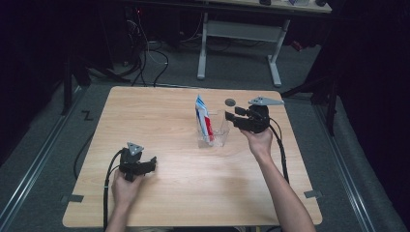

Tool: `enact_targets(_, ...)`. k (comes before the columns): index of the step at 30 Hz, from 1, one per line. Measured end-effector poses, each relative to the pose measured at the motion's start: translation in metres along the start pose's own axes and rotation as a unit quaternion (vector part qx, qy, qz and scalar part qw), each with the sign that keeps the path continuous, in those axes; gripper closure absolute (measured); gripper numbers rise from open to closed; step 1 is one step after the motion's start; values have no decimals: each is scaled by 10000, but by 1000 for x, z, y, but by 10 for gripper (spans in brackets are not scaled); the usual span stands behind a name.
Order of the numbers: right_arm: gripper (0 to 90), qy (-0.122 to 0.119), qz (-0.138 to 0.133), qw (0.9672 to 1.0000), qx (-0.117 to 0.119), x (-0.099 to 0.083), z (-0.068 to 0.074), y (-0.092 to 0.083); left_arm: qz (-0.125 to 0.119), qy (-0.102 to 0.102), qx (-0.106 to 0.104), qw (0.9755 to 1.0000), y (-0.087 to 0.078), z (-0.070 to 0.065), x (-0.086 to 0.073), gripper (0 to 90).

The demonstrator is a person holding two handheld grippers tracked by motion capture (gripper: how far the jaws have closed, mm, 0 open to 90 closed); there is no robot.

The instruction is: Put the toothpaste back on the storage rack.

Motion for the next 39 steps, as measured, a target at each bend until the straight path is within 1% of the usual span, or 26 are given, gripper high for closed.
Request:
enact_targets(6, 476, 9, 1, 10000, 43, 1, 1, -6, 1, 0, -1, 10000, 0, 0, 0, 230)
enact_targets(10, 474, -118, 67, 9999, -7, 1, 2, -10, 3, 0, -3, 10000, 0, 0, 0, 230)
enact_targets(13, 472, -171, 111, 9998, 1, 1, 4, -13, 1, 1, 0, 10000, 0, 0, 0, 230)
enact_targets(14, 474, -186, 87, 9998, 13, 1, 5, -15, 1, 0, 0, 10000, 0, 0, 0, 230)
enact_targets(22, 474, -78, 59, 9999, -71, -6, -1, -30, 3, 1, -2, 10000, 0, 0, 0, 229)
enact_targets(27, 474, -41, 43, 10000, -80, -8, -3, -36, 3, 3, -1, 10000, 0, 0, 0, 229)
enact_targets(39, 474, -1, 30, 10000, -71, -19, -2, -49, 2, 1, -3, 10000, 0, 0, 0, 229)
Point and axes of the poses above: each handheld gripper's, and its own axes: y roughly forward along the jaws, x roughly out of its top, z roughly to its left, the point moved 6 cm from there along y, roughly forward along the jaws, and after that the axes turned 10 degrees about -z, right-handed, at the moved point
